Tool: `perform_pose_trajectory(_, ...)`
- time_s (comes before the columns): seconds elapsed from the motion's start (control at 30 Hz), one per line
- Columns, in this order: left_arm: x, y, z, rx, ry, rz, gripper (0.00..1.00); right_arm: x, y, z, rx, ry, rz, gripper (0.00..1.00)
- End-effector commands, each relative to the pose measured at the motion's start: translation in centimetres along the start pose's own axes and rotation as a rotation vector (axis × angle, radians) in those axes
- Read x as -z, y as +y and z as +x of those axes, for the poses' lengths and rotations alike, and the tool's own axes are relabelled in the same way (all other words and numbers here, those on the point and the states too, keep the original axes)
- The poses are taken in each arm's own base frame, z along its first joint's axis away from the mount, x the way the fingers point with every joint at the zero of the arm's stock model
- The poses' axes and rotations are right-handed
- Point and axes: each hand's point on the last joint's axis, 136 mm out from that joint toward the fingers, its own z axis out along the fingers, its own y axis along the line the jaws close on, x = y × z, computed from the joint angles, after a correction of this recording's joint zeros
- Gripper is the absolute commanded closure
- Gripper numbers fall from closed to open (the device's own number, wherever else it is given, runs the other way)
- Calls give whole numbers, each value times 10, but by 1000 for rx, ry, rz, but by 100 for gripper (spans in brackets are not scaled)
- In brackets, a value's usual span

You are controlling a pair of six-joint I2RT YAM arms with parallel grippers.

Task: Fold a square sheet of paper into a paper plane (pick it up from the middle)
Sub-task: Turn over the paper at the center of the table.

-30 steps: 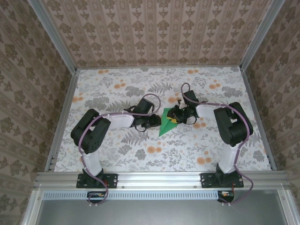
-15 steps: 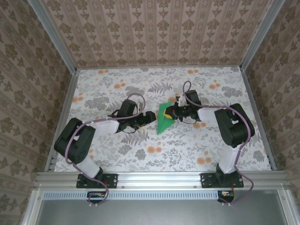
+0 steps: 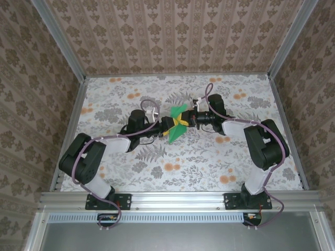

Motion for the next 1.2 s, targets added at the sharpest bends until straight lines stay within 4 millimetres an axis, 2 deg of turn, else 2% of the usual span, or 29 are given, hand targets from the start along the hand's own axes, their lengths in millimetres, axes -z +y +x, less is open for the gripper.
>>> perform_pose_trajectory(0.0, -1, -20, 1, -5, 7, 128, 43, 2, 24, 4, 37, 27, -53, 93)
perform_pose_trajectory(0.07, -2, -12, 2, 12, 1, 114, 54, 2, 23, 3, 36, 25, -49, 93)
perform_pose_trajectory(0.27, -1, -3, 3, 15, -4, 83, 70, 2, 12, 2, 31, 18, -6, 91)
perform_pose_trajectory(0.37, 0, -1, 1, 12, -10, 72, 80, 4, 6, 1, 27, 13, 25, 87)
perform_pose_trajectory(0.47, 0, -1, 1, 3, -11, 59, 82, 9, 2, -2, 31, -4, 64, 80)
perform_pose_trajectory(0.57, 2, 0, 1, -10, -7, 34, 83, 17, -4, -5, 34, -27, 109, 62)
perform_pose_trajectory(0.73, 9, 9, 3, -36, 0, -60, 84, 41, -20, -13, 49, -106, 233, 45)
perform_pose_trajectory(0.83, 19, 24, 7, -57, 31, -210, 85, 60, -36, -16, 69, -173, 350, 38)
perform_pose_trajectory(0.87, 27, 36, 7, -71, 31, -322, 85, 66, -42, -16, 79, -194, 400, 35)
perform_pose_trajectory(1.0, 72, 59, 3, -197, 70, -777, 85, 89, -56, -14, 142, -270, 544, 27)
perform_pose_trajectory(1.17, 112, 56, -10, -325, 86, -1135, 85, 108, -66, -11, 188, -342, 629, 20)
